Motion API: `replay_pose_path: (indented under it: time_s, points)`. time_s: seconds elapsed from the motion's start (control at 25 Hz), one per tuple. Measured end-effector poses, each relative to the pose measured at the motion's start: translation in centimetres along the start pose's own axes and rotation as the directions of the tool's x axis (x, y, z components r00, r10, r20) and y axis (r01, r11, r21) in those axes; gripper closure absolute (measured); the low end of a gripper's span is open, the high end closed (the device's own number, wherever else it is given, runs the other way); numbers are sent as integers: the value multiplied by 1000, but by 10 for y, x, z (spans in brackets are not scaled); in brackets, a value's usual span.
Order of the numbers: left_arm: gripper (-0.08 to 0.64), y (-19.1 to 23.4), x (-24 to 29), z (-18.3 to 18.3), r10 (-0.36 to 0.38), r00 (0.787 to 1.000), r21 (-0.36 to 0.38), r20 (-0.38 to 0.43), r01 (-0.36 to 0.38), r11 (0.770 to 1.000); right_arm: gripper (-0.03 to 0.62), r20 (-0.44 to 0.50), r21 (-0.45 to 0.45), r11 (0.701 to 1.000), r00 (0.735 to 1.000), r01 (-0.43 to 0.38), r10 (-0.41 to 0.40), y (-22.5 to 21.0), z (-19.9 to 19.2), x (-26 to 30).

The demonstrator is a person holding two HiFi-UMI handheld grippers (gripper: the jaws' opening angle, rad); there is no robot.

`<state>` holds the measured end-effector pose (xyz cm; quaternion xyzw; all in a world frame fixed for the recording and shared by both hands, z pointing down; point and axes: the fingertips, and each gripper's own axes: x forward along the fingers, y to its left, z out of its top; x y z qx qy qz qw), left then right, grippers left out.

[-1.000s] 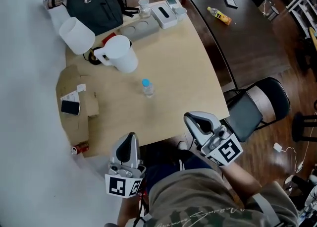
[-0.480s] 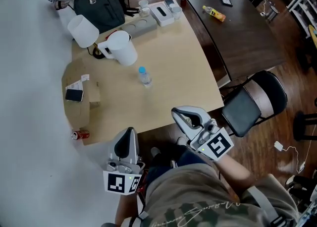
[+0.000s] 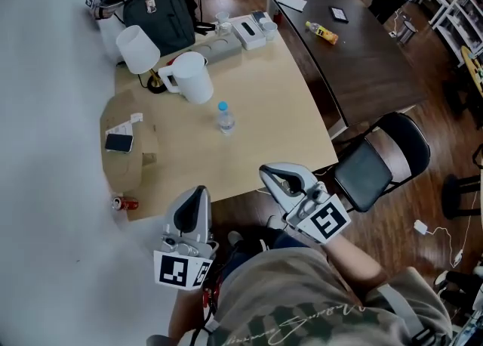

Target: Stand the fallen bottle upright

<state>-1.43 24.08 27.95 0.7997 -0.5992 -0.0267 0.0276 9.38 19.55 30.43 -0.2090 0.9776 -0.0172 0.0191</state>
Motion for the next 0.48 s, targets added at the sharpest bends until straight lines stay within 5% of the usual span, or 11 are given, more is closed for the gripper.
replay_pose_path:
  time_s: [0.48]
  points:
    - [557,-5,-11,-1,15,1000,-7,1,-15,1000,589,-7,-22,1000,1000,3,-3,11,5,-10]
